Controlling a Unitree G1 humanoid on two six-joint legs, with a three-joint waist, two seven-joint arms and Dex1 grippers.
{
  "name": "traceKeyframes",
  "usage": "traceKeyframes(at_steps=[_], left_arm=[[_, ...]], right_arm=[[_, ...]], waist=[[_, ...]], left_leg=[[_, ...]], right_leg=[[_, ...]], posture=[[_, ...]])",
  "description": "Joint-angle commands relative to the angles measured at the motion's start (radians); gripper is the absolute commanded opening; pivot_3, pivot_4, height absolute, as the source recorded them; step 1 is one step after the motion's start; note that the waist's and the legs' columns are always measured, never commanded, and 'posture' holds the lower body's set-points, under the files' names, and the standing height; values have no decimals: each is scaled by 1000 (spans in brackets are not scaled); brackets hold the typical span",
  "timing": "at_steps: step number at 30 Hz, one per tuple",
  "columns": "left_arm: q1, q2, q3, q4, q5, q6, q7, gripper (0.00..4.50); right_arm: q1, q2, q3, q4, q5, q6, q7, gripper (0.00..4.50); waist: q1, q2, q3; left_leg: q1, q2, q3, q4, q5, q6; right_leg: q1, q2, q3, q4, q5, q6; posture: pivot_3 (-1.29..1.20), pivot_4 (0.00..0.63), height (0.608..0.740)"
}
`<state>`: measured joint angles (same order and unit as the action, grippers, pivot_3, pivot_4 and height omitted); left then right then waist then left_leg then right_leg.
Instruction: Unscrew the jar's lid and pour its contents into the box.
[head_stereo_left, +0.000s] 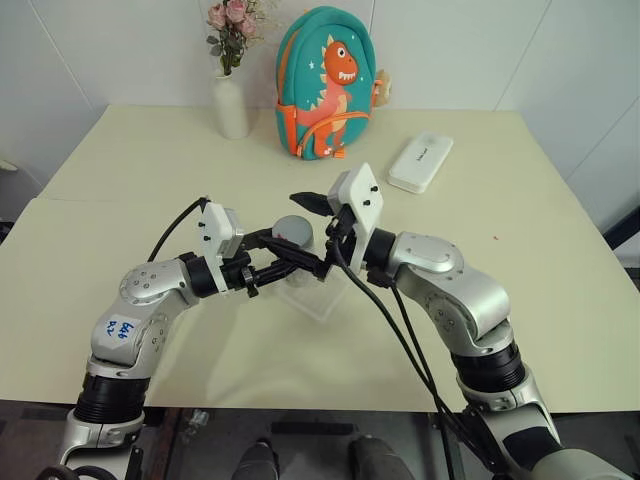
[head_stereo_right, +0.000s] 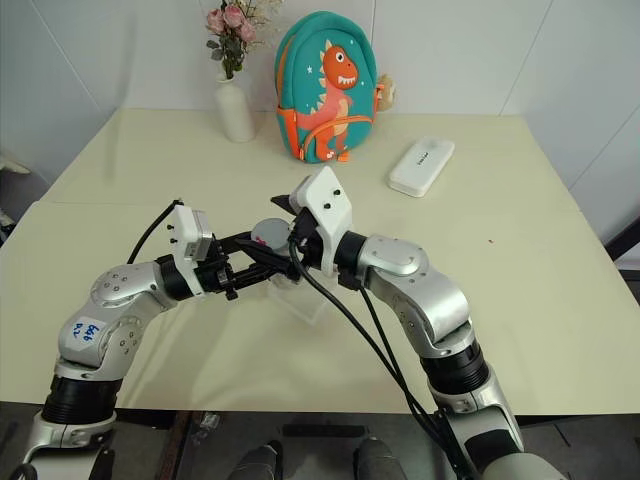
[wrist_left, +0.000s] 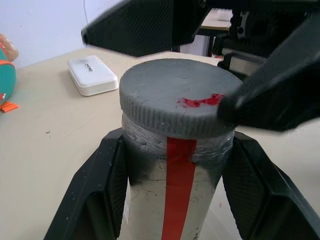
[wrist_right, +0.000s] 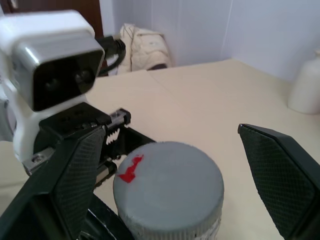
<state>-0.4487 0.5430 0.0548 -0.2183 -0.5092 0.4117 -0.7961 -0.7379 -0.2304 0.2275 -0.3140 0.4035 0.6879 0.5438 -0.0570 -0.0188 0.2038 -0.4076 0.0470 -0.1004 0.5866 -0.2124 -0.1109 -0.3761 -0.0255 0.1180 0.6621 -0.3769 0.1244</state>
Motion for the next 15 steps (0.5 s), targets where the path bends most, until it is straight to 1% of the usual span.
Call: traceKeyframes(at_steps=[1,15], left_arm=[[-1,-10,23,-47,-15,-7,17,2431],[8,-13,29,-48,-29,13,18,2431]], right_arm=[[-2,3,-4,-56,-8,9,-20,4500],[3,12,-5,-85,-22,38,-54,4500]], waist=[[0,0,0],[0,0,0]], left_leg=[[0,0,0,0,0,0],[0,0,0,0,0,0]], right_leg=[[0,0,0,0,0,0],[0,0,0,0,0,0]], posture=[[0,150,740],[0,150,740]])
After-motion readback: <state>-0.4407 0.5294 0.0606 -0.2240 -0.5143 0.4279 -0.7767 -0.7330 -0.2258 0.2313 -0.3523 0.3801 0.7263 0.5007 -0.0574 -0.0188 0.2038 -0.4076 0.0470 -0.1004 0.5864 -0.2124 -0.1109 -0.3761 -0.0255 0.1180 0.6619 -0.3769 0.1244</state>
